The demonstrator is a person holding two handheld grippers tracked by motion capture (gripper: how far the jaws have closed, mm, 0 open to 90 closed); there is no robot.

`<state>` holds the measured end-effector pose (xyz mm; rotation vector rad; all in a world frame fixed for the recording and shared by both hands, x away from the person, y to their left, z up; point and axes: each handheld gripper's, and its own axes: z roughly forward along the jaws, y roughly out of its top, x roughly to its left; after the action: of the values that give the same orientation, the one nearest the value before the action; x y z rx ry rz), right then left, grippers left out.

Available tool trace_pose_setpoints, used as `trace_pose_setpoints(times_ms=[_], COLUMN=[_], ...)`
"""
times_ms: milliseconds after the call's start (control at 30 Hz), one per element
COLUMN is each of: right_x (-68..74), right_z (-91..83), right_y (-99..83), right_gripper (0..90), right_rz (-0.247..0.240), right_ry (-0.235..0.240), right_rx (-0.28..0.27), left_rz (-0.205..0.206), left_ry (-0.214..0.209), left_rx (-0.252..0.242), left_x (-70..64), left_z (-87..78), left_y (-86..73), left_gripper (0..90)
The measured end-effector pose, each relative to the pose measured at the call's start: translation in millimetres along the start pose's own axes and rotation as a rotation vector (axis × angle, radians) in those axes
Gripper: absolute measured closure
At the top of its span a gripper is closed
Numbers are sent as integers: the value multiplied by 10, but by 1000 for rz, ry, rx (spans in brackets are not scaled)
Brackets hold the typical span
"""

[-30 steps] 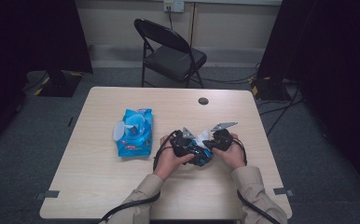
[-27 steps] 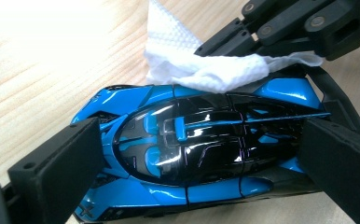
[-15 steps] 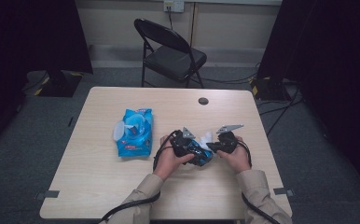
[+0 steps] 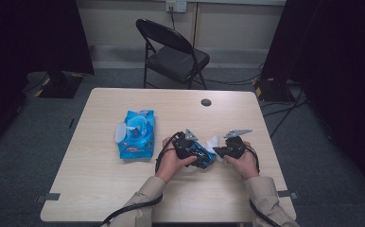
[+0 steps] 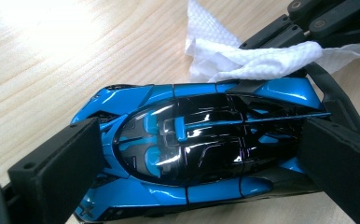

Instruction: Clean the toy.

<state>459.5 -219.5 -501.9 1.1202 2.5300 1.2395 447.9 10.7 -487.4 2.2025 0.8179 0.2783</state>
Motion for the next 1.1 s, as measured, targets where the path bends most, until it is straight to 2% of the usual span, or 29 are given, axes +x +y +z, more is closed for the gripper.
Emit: trace_pose_setpoints(times_ms=[467, 600, 900, 1100], right_x=[-11, -5, 12, 2], right_z=[-79, -105, -156, -194], right_y=[-72, -80, -125, -149], right_gripper=[861, 861, 861, 860], right_rz=[20, 7, 20, 32], right_ry=[13, 11, 17, 17], right_rx=[0, 13, 17, 11], left_rz=[-6, -4, -8, -9], left_ry=[-1, 1, -1, 0], left_rx=[6, 10, 12, -3], left_x=[-2, 2, 4, 15], left_z=[0, -1, 0, 2], left_y=[6, 11, 14, 1], left_gripper=[0, 0, 0, 0])
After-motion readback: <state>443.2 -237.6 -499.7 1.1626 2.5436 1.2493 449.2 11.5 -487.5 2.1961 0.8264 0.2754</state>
